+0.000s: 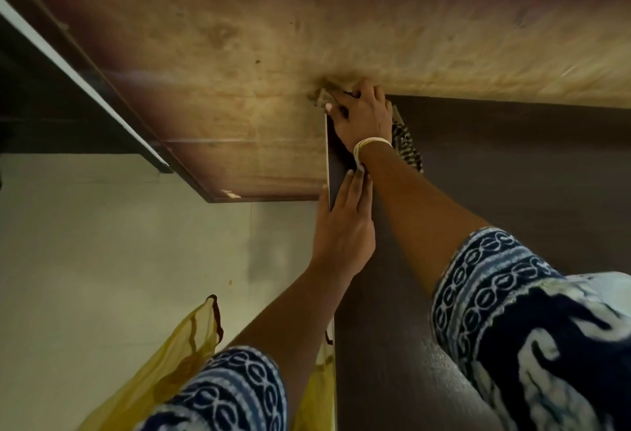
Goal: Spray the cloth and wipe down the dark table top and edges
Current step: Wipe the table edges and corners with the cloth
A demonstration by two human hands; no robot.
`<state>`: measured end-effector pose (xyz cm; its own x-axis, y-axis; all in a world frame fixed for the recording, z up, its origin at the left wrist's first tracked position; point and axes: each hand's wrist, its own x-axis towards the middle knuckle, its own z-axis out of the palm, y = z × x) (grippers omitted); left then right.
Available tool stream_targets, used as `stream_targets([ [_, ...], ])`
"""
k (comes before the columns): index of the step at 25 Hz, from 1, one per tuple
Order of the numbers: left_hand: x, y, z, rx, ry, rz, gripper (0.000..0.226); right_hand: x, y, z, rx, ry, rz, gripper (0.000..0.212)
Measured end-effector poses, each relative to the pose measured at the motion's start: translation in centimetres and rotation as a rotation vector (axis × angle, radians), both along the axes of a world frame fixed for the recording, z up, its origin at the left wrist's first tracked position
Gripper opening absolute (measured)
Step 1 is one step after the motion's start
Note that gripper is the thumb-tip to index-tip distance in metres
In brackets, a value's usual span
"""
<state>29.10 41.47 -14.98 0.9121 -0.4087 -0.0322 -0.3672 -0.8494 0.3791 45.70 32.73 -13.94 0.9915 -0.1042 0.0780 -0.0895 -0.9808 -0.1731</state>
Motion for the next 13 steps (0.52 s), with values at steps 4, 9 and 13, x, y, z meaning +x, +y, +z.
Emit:
stream_targets([
  [4, -0.4, 0.3, -0.4, -0.044, -0.002, 0.036, 0.062, 0.8, -1.1, 0.4, 0.102, -0.006, -0.326, 0.042],
  [9, -0.5, 0.2, -0.6, -0.068, -0.061, 0.025, 0.064, 1.0, -0.1, 0.1, 0.049, -0.058, -0.423, 0.039],
  [13, -0.4, 0.2, -0.2, -0.066, -0.048, 0.04, 0.056, 1.7, 0.9, -0.3, -0.016, 0.034, 0.171, 0.037],
])
